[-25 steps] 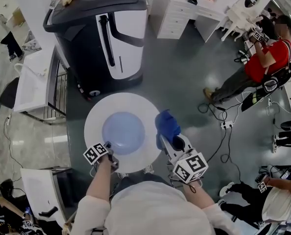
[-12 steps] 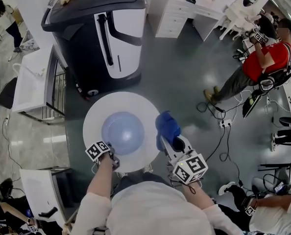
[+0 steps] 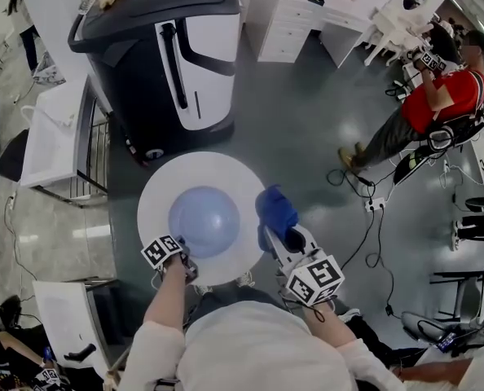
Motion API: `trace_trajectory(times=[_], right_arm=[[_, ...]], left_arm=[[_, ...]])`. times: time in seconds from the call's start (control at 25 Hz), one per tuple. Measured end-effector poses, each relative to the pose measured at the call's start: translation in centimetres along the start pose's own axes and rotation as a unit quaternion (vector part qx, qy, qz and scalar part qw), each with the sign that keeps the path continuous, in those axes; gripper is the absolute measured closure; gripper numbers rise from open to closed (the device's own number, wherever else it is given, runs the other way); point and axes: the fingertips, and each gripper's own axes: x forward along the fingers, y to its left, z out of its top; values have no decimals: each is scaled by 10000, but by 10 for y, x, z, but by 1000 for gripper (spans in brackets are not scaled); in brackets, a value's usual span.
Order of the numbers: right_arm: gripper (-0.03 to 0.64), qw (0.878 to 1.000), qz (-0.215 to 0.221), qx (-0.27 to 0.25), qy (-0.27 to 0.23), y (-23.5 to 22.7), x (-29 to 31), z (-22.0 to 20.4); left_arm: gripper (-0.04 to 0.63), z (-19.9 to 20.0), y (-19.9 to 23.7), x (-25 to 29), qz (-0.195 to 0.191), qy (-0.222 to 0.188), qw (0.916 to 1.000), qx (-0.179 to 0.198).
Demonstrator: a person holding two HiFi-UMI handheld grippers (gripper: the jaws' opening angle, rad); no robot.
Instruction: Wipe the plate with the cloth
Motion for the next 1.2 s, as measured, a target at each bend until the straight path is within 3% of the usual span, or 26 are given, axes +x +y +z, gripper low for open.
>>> trace_trajectory(times=[0.08,0.12,0.16,0.56,0.6,0.68,0.88,1.08,1.2], right_arm=[[528,10000,32,14,-5,0,0,1],[528,10000,47,13,-3,0,1,2],[528,10000,73,11,-8,1,2,2],[528,9990,432,30,-89,15,12,7],[528,9989,460,31,-93,16,13,8],[528,9987,501,42,-91,17,14,8],[528,9980,627,33,-94,24,20,8],[528,9971,746,109,-107,30,23,9],[528,9964,827,91,-143,33,25,12]], left_arm=[[522,3,-1,-3,-31,-65,10000,-43],[450,5,-2,-5,-62,-98,9999,-57],[421,7,-3,-8,-86,-132,9999,-56],[422,33,-22,-54,-114,-833,9942,664],[436,36,-25,-60,-126,-918,9927,772],[526,40,-32,-70,-152,-1067,9895,966],[552,39,-55,-89,-513,-1102,9834,1348],[554,32,-83,-123,-784,-1271,9691,1964],[554,35,-102,-147,-915,-1509,9543,2413]])
